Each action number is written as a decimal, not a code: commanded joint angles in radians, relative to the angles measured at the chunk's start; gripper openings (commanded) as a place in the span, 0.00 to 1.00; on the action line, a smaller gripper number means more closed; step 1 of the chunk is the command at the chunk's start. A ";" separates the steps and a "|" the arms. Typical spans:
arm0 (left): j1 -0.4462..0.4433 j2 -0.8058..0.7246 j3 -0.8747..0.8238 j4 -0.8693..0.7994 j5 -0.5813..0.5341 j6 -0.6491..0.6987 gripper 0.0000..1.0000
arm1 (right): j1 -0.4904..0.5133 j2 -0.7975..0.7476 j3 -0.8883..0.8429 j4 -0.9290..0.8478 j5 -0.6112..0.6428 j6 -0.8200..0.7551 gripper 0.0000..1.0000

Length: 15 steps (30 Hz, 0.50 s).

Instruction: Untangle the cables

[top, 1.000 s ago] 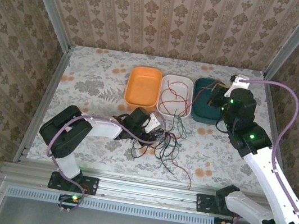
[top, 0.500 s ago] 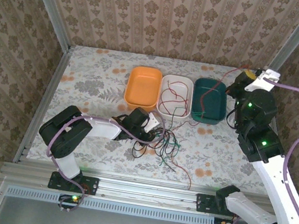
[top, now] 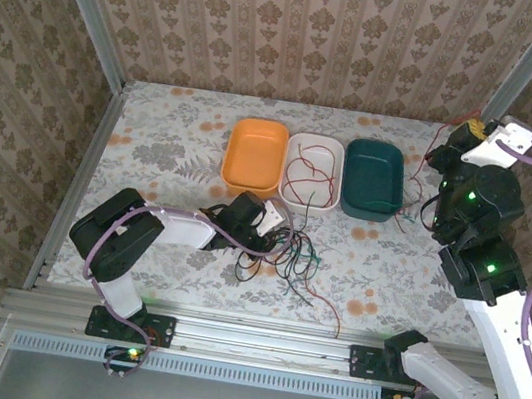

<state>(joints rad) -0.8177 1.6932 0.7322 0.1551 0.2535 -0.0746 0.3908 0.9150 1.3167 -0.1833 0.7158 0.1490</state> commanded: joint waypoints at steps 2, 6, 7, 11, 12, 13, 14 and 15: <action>-0.008 0.026 -0.030 -0.034 -0.026 0.005 0.00 | 0.000 -0.018 0.052 0.013 0.060 -0.093 0.00; -0.007 0.026 -0.034 -0.025 -0.033 -0.001 0.00 | 0.004 -0.022 0.085 0.044 -0.146 -0.162 0.00; -0.007 0.026 -0.034 -0.023 -0.034 -0.002 0.00 | 0.005 -0.024 0.097 0.064 -0.177 -0.172 0.00; -0.008 0.028 -0.031 -0.024 -0.037 0.002 0.00 | 0.005 -0.025 0.171 0.112 -0.271 -0.210 0.00; -0.008 0.028 -0.032 -0.022 -0.037 0.003 0.00 | 0.005 -0.024 0.186 0.115 -0.300 -0.215 0.00; -0.008 0.027 -0.030 -0.022 -0.037 0.004 0.00 | 0.006 -0.024 0.203 0.116 -0.341 -0.219 0.00; -0.008 0.026 -0.030 -0.023 -0.039 0.004 0.00 | 0.005 -0.019 0.219 0.111 -0.383 -0.220 0.00; -0.008 0.025 -0.030 -0.023 -0.040 0.005 0.00 | 0.005 -0.015 0.235 0.102 -0.414 -0.212 0.00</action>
<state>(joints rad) -0.8177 1.6932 0.7277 0.1650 0.2520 -0.0746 0.3912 0.9100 1.4975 -0.1287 0.4438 -0.0311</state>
